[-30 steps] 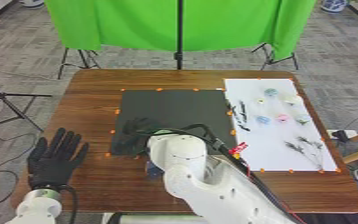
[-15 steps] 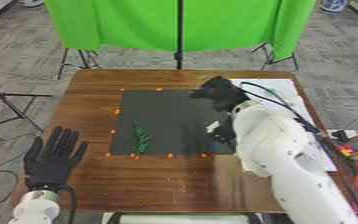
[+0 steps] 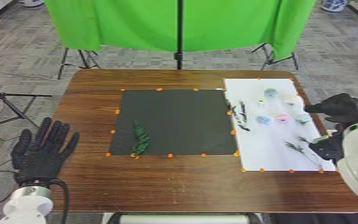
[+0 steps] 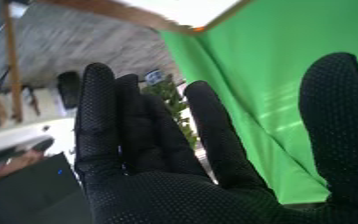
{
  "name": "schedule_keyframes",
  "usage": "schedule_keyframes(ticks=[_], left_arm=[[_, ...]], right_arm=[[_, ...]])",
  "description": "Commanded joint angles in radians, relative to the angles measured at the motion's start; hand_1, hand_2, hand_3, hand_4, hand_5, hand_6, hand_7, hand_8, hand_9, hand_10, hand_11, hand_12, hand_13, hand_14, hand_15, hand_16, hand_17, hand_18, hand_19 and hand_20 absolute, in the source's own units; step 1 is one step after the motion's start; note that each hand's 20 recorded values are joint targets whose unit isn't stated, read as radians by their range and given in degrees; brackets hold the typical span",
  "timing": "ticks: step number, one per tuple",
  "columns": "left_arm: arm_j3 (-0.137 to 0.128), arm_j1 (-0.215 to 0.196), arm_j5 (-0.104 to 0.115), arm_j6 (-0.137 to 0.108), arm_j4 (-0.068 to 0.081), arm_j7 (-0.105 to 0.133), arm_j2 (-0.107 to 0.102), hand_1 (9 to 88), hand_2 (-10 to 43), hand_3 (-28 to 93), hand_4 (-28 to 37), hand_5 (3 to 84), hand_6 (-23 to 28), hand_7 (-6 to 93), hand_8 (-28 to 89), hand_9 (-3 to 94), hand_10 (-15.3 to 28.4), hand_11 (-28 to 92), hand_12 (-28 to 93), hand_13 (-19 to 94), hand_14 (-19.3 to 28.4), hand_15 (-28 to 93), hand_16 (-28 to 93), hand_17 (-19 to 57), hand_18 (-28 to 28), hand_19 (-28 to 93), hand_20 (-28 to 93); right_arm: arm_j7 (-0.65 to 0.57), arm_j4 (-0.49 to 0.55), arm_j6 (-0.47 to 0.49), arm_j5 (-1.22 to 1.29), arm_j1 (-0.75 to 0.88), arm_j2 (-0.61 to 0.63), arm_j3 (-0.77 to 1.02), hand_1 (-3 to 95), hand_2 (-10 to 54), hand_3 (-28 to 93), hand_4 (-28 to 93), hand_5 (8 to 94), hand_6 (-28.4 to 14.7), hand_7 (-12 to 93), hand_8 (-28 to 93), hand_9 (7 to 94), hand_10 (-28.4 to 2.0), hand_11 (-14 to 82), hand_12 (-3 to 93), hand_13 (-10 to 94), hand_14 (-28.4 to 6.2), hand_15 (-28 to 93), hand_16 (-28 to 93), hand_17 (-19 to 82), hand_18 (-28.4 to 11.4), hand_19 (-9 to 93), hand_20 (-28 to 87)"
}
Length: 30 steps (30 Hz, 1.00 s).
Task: Arrange flowers
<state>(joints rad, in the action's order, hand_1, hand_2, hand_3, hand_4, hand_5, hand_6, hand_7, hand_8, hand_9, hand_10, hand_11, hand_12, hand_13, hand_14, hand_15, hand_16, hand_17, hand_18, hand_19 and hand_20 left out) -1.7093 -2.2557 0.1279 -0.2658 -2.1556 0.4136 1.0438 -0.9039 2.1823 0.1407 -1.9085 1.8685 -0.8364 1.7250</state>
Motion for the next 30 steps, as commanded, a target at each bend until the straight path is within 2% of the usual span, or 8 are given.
schedule_keyframes(ticks=[1, 8, 16, 20, 22, 26, 28, 30], left_arm=[[0.012, 0.002, 0.019, -0.013, 0.002, 0.006, -0.004, 26.9, 18.0, 73, -28.3, 45.2, 6.4, 16.4, -10, 40.9, 14.8, 27, 11, 32, 14.2, 43, -8, -4.4, 14.0, 37, 15], [0.022, 0.014, 0.035, -0.03, -0.001, -0.002, 0.005, 26.9, 18.3, 73, -28.3, 45.8, 6.6, 17.2, -10, 41.3, 15.0, 27, 11, 32, 14.3, 43, -8, -4.4, 14.0, 38, 15], [0.009, -0.014, 0.059, -0.053, -0.007, 0.006, 0.02, 27.0, 18.5, 73, -28.3, 45.8, 6.5, 17.6, -10, 41.6, 15.0, 28, 11, 32, 14.5, 44, -8, -4.4, 14.0, 38, 15], [0.007, -0.018, 0.084, -0.064, -0.01, 0.007, 0.024, 27.0, 18.6, 73, -28.3, 46.0, 6.6, 18.0, -10, 41.8, 15.0, 29, 11, 32, 14.6, 45, -8, -4.4, 14.0, 39, 15], [0.006, -0.024, 0.081, -0.067, -0.012, 0.01, 0.024, 27.0, 18.6, 73, -28.3, 46.2, 6.6, 18.4, -10, 42.0, 14.9, 29, 11, 33, 14.6, 45, -8, -4.4, 14.1, 39, 15], [0.005, -0.026, 0.078, -0.065, -0.014, 0.006, 0.027, 26.9, 18.6, 74, -28.3, 46.3, 6.6, 18.8, -11, 42.2, 15.1, 29, 11, 33, 14.7, 46, -8, -4.5, 14.2, 39, 16], [0.006, -0.026, 0.078, -0.066, -0.014, 0.004, 0.029, 26.9, 18.6, 74, -28.3, 46.3, 6.6, 19.0, -11, 42.2, 15.1, 29, 11, 33, 14.6, 46, -9, -4.5, 14.2, 40, 16], [0.008, -0.024, 0.079, -0.07, -0.013, 0.001, 0.03, 27.0, 18.8, 74, -28.3, 46.6, 6.7, 19.3, -11, 42.3, 15.1, 29, 11, 33, 14.7, 46, -9, -4.5, 14.2, 40, 16]], right_arm=[[0.01, -0.068, 0.055, -0.124, 0.015, -0.012, -0.088, 28.4, -9.5, 75, -24, 44.6, -9.6, 9, -8, 39.0, -26.3, 9.9, 15.4, 27, -24.3, 42, 10, 13, -27.6, 66, 15], [-0.033, -0.103, 0.131, -0.172, 0.006, -0.031, -0.13, 32.1, -9.5, 75, -28, 46.8, -8.9, 11, -9, 39.9, -26.0, 10.8, 16.3, 27, -23.8, 42, 11, 14, -26.9, 67, 17], [-0.089, -0.136, 0.065, -0.299, 0.039, -0.033, -0.179, 42.2, -9.5, 77, -28, 52.5, -8.5, 14, -10, 46.0, -24.7, 17.6, 18.4, 31, -23.8, 52, 12, 18, -27.0, 75, 21], [-0.081, -0.158, 0.054, -0.328, 0.058, -0.044, -0.183, 47.8, -9.5, 78, -28, 56.7, -7.1, 18, -11, 52.5, -22.0, 26.5, 21.3, 38, -22.1, 60, 13, 22, -26.6, 81, 23], [-0.07, -0.168, 0.045, -0.35, 0.065, -0.046, -0.191, 48.8, -9.5, 78, -28, 57.8, -6.3, 20, -11, 55.0, -21.2, 30.7, 22.8, 40, -20.9, 62, 14, 23, -26.4, 82, 25], [-0.06, -0.178, 0.018, -0.375, 0.074, -0.048, -0.204, 50.4, -9.5, 75, -28, 61.6, -4.2, 30, -9, 59.4, -18.8, 41.7, 28.8, 47, -19.1, 67, 22, 26, -25.7, 84, 30], [-0.054, -0.186, -0.018, -0.391, 0.073, -0.047, -0.216, 57.9, -9.5, 63, -28, 63.9, -3.3, 35, 7, 64.1, -16.5, 37.9, 39.8, 51, -18.0, 67, 27, 28, -25.4, 83, 33], [-0.052, -0.193, -0.054, -0.414, 0.075, -0.046, -0.227, 62.7, -9.5, 58, -28, 67.5, -2.0, 38, 10, 69.7, -14.5, 30.5, 49.0, 54, -16.0, 64, 36, 29, -25.2, 83, 35]])
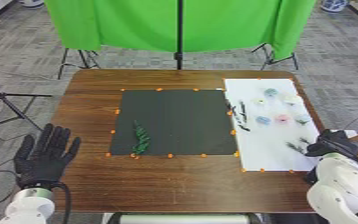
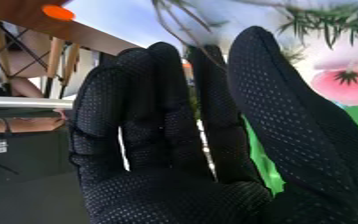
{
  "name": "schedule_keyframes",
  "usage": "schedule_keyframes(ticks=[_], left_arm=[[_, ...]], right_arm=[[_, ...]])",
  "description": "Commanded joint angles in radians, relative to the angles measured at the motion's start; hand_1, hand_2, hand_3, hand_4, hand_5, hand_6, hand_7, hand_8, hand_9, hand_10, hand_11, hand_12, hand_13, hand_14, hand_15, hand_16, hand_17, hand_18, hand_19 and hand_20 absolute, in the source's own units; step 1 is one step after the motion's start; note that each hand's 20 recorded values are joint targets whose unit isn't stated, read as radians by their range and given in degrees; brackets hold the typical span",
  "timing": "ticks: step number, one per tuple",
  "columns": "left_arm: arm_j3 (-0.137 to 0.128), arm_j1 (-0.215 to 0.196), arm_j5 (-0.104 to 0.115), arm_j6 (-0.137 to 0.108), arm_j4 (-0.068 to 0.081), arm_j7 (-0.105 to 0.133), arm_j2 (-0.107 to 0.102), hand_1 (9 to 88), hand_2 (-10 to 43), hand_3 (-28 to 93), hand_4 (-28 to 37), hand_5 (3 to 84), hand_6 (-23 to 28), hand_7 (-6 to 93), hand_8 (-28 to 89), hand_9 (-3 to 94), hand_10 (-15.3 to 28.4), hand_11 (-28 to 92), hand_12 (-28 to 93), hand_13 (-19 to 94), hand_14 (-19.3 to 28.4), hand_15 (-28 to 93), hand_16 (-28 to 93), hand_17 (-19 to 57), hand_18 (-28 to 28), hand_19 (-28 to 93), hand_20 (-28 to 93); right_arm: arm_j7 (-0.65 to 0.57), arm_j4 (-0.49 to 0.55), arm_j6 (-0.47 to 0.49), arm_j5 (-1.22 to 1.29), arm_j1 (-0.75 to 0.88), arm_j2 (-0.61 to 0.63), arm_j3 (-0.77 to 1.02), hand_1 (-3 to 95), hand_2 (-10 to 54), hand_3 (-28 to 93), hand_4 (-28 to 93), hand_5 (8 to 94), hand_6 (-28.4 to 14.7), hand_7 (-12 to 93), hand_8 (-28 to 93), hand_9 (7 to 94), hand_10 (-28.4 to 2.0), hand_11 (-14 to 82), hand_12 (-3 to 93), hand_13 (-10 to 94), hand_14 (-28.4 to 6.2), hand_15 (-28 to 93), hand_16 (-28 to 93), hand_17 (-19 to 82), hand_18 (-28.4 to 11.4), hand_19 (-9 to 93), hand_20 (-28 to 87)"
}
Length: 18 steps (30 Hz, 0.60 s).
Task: Arrange flowers
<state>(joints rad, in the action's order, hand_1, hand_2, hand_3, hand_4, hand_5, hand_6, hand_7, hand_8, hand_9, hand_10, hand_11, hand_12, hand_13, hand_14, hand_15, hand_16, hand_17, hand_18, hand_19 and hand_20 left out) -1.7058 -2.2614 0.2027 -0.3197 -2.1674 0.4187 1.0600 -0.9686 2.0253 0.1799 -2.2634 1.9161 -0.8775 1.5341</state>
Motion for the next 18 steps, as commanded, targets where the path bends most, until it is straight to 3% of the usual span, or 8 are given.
schedule_keyframes(ticks=[1, 5, 18], left_arm=[[0.004, -0.02, 0.003, -0.015, -0.001, -0.004, 0.015, 27.2, 19.2, 74, -28.3, 46.7, 6.7, 19.3, -11, 42.3, 15.1, 29, 11, 33, 14.7, 46, -9, -4.5, 14.2, 40, 16], [0.005, -0.023, 0.003, -0.014, -0.002, -0.005, 0.016, 27.0, 19.4, 74, -28.3, 46.7, 6.6, 19.4, -11, 42.4, 15.1, 30, 11, 33, 14.7, 47, -9, -4.5, 14.2, 40, 16], [0.011, -0.021, -0.007, -0.006, 0.001, -0.012, 0.013, 26.8, 19.2, 74, -28.3, 46.5, 6.6, 19.3, -11, 42.4, 15.1, 29, 11, 33, 14.7, 47, -9, -4.5, 14.2, 40, 16]], right_arm=[[0.012, -0.036, -0.102, -0.066, 0.029, -0.005, -0.038, 63.7, -9.5, 59, -28, 70.3, -1.4, 37, 11, 73.0, -13.7, 28.4, 51.6, 56, -14.7, 63, 40, 30, -24.9, 84, 36], [0.009, -0.028, -0.156, -0.085, 0.034, -0.001, -0.042, 65.6, -9.5, 62, -28, 74.7, -1.4, 36, 12, 78.5, -12.2, 26.4, 54.7, 60, -12.4, 61, 45, 33, -24.2, 85, 37], [0.002, 0.09, -0.305, -0.085, -0.036, 0.031, -0.085, 63.8, -9.5, 66, -28, 74.8, -1.3, 36, 16, 78.9, -11.9, 27.7, 55.3, 61, -13.0, 62, 46, 35, -24.5, 86, 38]])
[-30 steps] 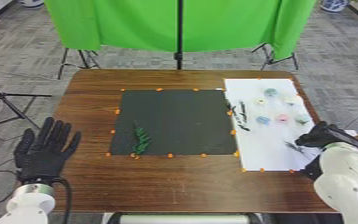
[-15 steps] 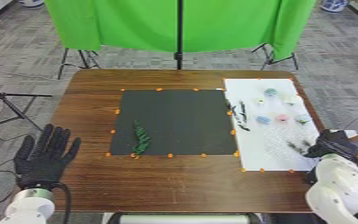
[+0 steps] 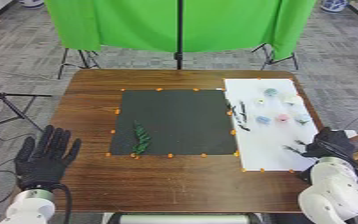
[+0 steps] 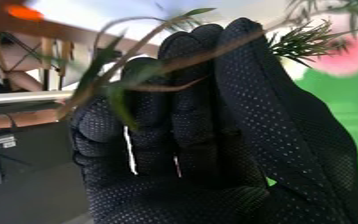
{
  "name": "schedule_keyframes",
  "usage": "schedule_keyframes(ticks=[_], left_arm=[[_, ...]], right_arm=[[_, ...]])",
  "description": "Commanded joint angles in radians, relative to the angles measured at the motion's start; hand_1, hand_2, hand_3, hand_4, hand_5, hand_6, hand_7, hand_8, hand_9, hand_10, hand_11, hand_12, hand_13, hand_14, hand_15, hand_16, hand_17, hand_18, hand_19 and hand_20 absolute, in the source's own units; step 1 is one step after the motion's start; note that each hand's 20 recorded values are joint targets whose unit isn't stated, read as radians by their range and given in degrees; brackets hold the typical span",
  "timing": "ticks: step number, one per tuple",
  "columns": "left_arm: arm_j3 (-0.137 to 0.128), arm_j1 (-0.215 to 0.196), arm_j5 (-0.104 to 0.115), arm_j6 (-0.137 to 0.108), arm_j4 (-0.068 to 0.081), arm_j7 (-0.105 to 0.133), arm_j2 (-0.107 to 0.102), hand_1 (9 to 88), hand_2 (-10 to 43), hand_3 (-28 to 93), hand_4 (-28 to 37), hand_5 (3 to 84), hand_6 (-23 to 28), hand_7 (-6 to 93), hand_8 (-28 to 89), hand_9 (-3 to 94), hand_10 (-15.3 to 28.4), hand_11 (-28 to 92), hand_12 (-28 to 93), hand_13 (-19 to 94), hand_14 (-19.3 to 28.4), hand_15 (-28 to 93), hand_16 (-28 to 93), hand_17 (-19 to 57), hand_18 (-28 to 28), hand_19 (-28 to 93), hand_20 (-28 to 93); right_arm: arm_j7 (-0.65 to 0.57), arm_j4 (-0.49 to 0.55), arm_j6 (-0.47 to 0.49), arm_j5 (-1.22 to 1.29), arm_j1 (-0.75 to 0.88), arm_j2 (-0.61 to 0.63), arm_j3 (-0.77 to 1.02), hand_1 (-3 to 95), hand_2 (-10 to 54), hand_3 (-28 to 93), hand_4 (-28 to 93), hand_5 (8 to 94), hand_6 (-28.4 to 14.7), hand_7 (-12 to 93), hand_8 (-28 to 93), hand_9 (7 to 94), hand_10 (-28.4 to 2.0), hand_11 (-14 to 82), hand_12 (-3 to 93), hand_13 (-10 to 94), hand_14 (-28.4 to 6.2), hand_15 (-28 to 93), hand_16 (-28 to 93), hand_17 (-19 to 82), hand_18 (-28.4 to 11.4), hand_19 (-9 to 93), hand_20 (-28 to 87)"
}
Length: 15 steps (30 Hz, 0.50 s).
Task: Arrange flowers
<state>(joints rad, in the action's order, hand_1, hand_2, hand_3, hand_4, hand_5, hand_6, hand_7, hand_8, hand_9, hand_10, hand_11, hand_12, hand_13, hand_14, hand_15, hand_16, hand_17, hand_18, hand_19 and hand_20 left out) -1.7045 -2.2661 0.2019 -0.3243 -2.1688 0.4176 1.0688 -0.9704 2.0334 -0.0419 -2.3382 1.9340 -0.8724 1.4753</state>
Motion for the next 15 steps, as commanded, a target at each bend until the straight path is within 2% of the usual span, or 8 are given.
schedule_keyframes(ticks=[1, 3, 6, 9, 10, 13, 15], left_arm=[[0.012, -0.013, -0.008, -0.005, 0.004, -0.015, 0.001, 26.8, 19.2, 74, -28.3, 46.5, 6.6, 19.3, -11, 42.4, 15.1, 29, 11, 33, 14.7, 47, -9, -4.5, 14.2, 40, 16], [0.017, -0.013, -0.017, 0.004, 0.009, -0.026, -0.002, 26.7, 19.1, 74, -28.3, 46.4, 6.5, 19.3, -11, 42.4, 15.1, 29, 11, 33, 14.8, 47, -9, -4.5, 14.2, 40, 16], [0.024, -0.005, -0.02, 0.001, 0.014, -0.039, 0.0, 26.8, 19.1, 74, -28.3, 46.4, 6.5, 19.2, -11, 43.1, 15.2, 30, 11, 33, 14.9, 47, -9, -4.4, 14.2, 40, 16], [0.033, 0.01, -0.029, -0.005, 0.021, -0.049, -0.007, 27.0, 19.0, 74, -28.3, 46.3, 6.6, 19.1, -11, 43.2, 15.2, 30, 11, 33, 14.9, 46, -9, -4.4, 14.2, 40, 15], [0.033, 0.014, -0.035, -0.008, 0.023, -0.054, -0.007, 27.0, 18.9, 74, -28.3, 46.6, 6.2, 19.2, -11, 43.2, 15.2, 30, 11, 33, 14.9, 46, -9, -4.4, 14.2, 40, 15], [0.043, 0.031, -0.033, -0.011, 0.03, -0.066, -0.01, 27.5, 18.8, 74, -28.3, 47.6, 5.0, 19.3, -11, 43.3, 14.9, 30, 11, 33, 14.8, 47, -9, -4.3, 14.2, 39, 15], [0.052, 0.04, -0.038, -0.006, 0.035, -0.076, -0.015, 27.6, 18.8, 73, -28.3, 47.7, 5.0, 19.3, -11, 43.4, 14.8, 30, 11, 33, 14.7, 46, -9, -4.3, 14.2, 39, 15]], right_arm=[[0.015, 0.087, -0.101, 0.011, -0.065, 0.022, -0.034, 63.6, -9.5, 67, -28, 74.8, -1.3, 36, 16, 78.9, -11.9, 27.9, 55.3, 61, -13.0, 62, 46, 35, -24.5, 86, 38], [0.032, 0.088, -0.113, 0.043, -0.105, 0.008, -0.07, 63.1, -9.5, 67, -28, 74.8, -1.3, 36, 16, 78.8, -12.0, 28.1, 55.1, 61, -13.1, 62, 46, 35, -24.5, 86, 38], [0.056, 0.087, -0.13, 0.036, -0.177, -0.01, -0.149, 62.9, -9.5, 68, -27, 74.7, -1.6, 37, 16, 78.8, -12.3, 28.2, 55.0, 60, -13.2, 62, 47, 35, -24.4, 86, 37], [0.09, 0.096, -0.179, 0.053, -0.231, -0.029, -0.238, 62.4, -9.5, 69, -27, 74.4, -1.5, 38, 17, 78.6, -12.3, 28.6, 54.9, 60, -13.1, 62, 47, 35, -24.4, 86, 37], [0.104, 0.099, -0.168, 0.075, -0.245, -0.038, -0.262, 62.0, -9.5, 69, -26, 74.2, -1.4, 39, 17, 78.6, -12.2, 28.7, 54.9, 60, -13.0, 62, 47, 35, -24.5, 86, 37], [0.113, 0.08, -0.163, 0.112, -0.306, -0.085, -0.356, 61.4, -9.5, 69, -26, 73.7, -1.0, 39, 17, 78.4, -12.2, 28.9, 54.3, 60, -13.0, 62, 46, 35, -24.5, 86, 37], [0.106, 0.059, -0.178, 0.145, -0.356, -0.137, -0.418, 61.3, -9.5, 69, -25, 73.6, -0.9, 40, 17, 78.4, -12.2, 29.1, 54.0, 60, -13.0, 63, 46, 35, -24.5, 86, 37]])
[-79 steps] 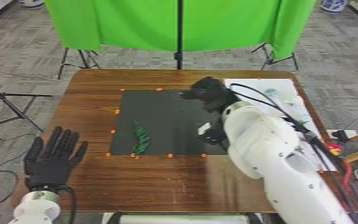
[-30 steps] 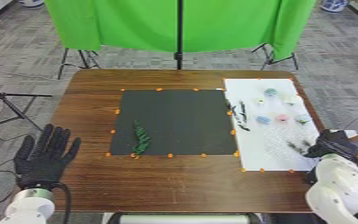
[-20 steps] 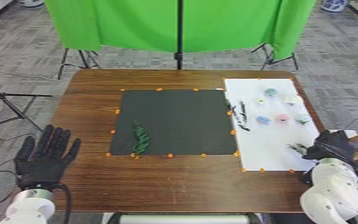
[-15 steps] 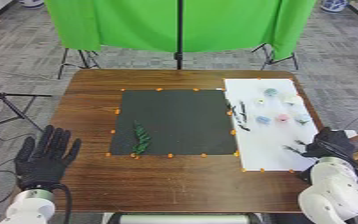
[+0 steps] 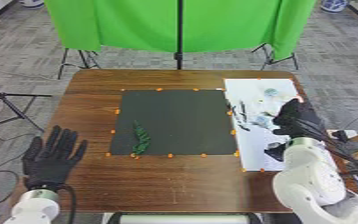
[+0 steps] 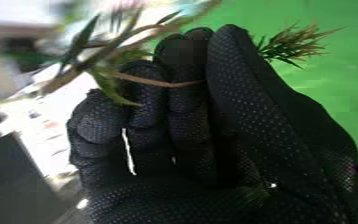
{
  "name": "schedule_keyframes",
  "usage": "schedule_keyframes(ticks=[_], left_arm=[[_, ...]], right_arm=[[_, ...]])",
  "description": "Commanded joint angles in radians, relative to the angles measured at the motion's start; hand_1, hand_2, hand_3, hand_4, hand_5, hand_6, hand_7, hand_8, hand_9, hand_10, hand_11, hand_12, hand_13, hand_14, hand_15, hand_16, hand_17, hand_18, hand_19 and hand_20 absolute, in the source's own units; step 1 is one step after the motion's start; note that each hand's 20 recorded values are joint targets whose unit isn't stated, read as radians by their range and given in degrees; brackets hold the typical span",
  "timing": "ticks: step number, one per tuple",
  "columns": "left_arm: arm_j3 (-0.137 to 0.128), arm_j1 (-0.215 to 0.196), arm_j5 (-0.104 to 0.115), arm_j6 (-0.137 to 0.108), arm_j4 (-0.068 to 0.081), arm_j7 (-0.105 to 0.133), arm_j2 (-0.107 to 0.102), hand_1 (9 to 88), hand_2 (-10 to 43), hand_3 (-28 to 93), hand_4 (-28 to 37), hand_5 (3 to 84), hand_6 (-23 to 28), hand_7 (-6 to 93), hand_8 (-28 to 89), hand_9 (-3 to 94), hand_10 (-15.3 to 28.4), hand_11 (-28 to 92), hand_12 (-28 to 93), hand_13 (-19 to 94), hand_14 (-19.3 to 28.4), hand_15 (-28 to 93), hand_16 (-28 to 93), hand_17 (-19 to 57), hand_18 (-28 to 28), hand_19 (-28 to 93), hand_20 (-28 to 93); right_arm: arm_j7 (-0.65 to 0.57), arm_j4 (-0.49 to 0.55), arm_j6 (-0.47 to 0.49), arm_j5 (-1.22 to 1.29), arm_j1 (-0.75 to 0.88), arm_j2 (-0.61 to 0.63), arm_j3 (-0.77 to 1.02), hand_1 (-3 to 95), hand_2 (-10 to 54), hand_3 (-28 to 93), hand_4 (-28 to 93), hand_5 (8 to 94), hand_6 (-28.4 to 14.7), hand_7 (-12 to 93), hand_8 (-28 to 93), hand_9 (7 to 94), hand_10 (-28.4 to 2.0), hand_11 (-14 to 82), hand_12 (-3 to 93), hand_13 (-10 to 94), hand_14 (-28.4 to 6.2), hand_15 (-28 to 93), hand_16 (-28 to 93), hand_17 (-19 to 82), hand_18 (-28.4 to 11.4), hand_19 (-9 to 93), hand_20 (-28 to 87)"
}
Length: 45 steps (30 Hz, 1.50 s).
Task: Arrange flowers
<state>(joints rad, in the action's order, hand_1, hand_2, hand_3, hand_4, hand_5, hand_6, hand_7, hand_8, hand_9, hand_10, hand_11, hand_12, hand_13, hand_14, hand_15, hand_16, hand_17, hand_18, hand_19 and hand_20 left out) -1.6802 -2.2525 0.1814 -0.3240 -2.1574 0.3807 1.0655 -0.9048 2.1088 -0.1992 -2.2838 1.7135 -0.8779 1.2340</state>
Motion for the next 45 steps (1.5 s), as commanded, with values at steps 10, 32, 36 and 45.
schedule_keyframes(ticks=[10, 32, 36, 45], left_arm=[[0.092, 0.096, -0.033, -0.02, 0.051, -0.092, -0.024, 27.4, 18.5, 73, -28.3, 47.1, 5.7, 18.5, -11, 43.1, 14.7, 29, 11, 33, 14.5, 46, -9, -4.4, 14.2, 39, 16], [0.137, 0.121, -0.049, -0.027, 0.078, -0.159, -0.034, 30.0, 15.8, 73, -28.3, 46.1, 6.1, 18.8, -11, 42.5, 14.7, 30, 11, 33, 14.3, 46, -9, -4.4, 14.1, 39, 16], [0.126, 0.104, -0.041, -0.029, 0.072, -0.148, -0.034, 29.9, 15.8, 73, -28.3, 46.0, 6.2, 18.6, -11, 42.4, 14.7, 30, 11, 33, 14.3, 46, -9, -4.4, 14.1, 39, 16], [0.113, 0.08, -0.035, -0.022, 0.065, -0.126, -0.02, 29.2, 16.4, 73, -28.3, 45.3, 6.5, 18.5, -11, 42.4, 14.7, 30, 11, 33, 14.3, 46, -9, -4.4, 14.1, 39, 16]], right_arm=[[0.061, -0.142, -0.029, 0.062, -0.245, -0.296, -0.392, 59.1, -9.5, 69, -23, 70.5, -1.3, 44, 20, 76.9, -13.1, 30.4, 52.7, 59, -14.7, 65, 44, 36, -25.4, 88, 36], [0.047, -0.288, -0.026, -0.035, -0.215, -0.477, -0.428, 57.1, -9.5, 70, -24, 63.2, -4.3, 44, 14, 72.7, -15.4, 30.4, 48.5, 58, -16.5, 65, 37, 38, -26.7, 91, 31], [0.042, -0.278, -0.031, -0.014, -0.226, -0.467, -0.423, 51.7, -9.5, 75, -25, 59.5, -8.2, 24, -7, 67.8, -18.5, 30.3, 36.2, 56, -17.8, 63, 30, 37, -27.1, 92, 28], [0.086, -0.235, -0.066, -0.043, -0.24, -0.396, -0.429, 39.2, -9.5, 78, -23, 46.8, -12.1, 16, -9, 50.8, -25.5, 30.9, 21.4, 44, -24.0, 68, 18, 33, -28.1, 92, 24]])
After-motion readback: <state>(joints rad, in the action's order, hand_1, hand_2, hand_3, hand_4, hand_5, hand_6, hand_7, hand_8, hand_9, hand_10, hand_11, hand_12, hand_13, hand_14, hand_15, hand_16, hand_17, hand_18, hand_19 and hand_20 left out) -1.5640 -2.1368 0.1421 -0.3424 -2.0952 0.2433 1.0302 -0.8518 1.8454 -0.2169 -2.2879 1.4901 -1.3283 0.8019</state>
